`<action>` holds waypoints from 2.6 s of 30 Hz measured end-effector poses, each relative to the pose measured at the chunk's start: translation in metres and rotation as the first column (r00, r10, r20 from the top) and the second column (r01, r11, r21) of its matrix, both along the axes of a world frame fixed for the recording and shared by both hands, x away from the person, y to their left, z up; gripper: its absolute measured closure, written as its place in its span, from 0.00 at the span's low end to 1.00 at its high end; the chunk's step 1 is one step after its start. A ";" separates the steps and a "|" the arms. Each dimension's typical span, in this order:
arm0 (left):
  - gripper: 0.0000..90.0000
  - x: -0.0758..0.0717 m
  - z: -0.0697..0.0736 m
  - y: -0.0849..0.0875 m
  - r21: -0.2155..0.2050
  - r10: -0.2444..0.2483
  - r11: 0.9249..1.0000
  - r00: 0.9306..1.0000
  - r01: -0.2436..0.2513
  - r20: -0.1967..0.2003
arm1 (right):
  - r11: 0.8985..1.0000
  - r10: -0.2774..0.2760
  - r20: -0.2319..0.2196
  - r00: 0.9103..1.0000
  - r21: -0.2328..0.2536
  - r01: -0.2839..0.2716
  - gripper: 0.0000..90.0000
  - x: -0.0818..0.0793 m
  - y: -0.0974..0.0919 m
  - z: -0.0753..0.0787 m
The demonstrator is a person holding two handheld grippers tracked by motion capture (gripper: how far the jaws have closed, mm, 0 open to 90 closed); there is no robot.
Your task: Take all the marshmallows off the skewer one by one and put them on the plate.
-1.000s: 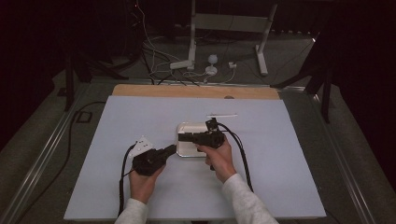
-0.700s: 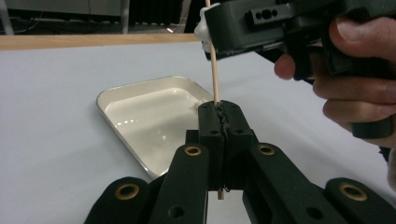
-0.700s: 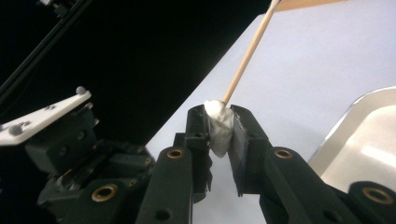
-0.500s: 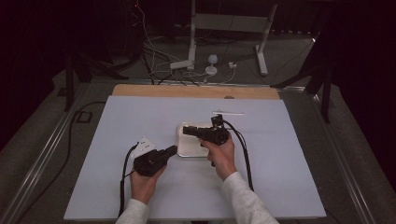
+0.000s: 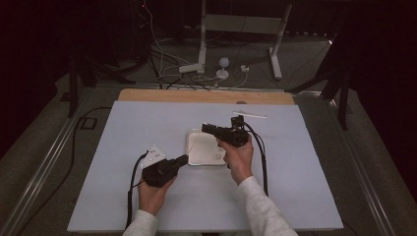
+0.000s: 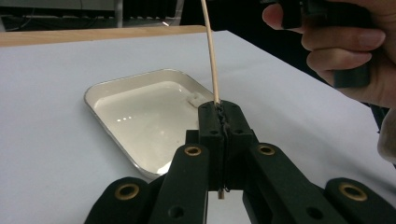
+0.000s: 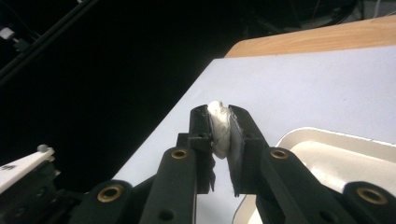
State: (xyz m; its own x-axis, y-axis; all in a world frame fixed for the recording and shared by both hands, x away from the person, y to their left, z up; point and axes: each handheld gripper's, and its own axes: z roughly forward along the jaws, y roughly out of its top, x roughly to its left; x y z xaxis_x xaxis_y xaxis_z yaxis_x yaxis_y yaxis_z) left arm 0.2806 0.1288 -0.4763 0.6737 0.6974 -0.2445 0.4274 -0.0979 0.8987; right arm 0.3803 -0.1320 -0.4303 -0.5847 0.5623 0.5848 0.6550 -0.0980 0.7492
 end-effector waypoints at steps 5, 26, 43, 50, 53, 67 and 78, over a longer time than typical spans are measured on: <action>1.00 0.000 0.000 0.000 0.000 0.001 1.000 1.000 -0.001 -0.003 | 0.999 -0.035 0.016 0.999 -0.006 0.035 0.91 0.001 -0.001 0.001; 1.00 -0.001 0.000 0.005 -0.010 0.023 1.000 1.000 -0.024 -0.013 | 0.996 -0.086 0.047 0.995 -0.026 0.088 0.91 0.005 -0.033 0.011; 1.00 0.002 -0.001 0.009 -0.022 0.053 0.998 0.998 -0.054 -0.019 | 0.979 -0.009 0.033 0.999 -0.202 0.016 0.87 0.000 -0.025 -0.009; 1.00 0.002 -0.002 0.009 -0.021 0.054 0.998 0.998 -0.055 -0.022 | 0.969 0.008 0.014 1.000 -0.246 -0.004 0.80 0.000 -0.023 -0.014; 1.00 0.003 -0.002 0.009 -0.021 0.058 0.998 0.998 -0.058 -0.023 | 0.966 0.004 0.002 1.000 -0.258 -0.004 0.71 0.000 -0.023 -0.016; 1.00 0.006 0.001 0.009 -0.043 0.092 0.995 0.995 -0.094 -0.039 | 0.966 0.010 0.027 1.000 -0.260 -0.003 0.15 -0.006 -0.029 -0.029; 0.99 0.014 0.012 0.003 -0.056 0.111 0.992 0.993 -0.113 -0.033 | 0.937 0.081 0.141 0.987 -0.348 -0.027 0.00 -0.030 -0.026 -0.020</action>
State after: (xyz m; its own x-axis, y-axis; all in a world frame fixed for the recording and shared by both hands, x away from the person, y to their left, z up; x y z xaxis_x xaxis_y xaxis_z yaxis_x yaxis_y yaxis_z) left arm 0.2950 0.1320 -0.4645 0.5842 0.7521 -0.3050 0.4593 0.0034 0.8883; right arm 0.3504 -0.1585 -0.4506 -0.6858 0.6782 0.2641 0.5291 0.2153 0.8208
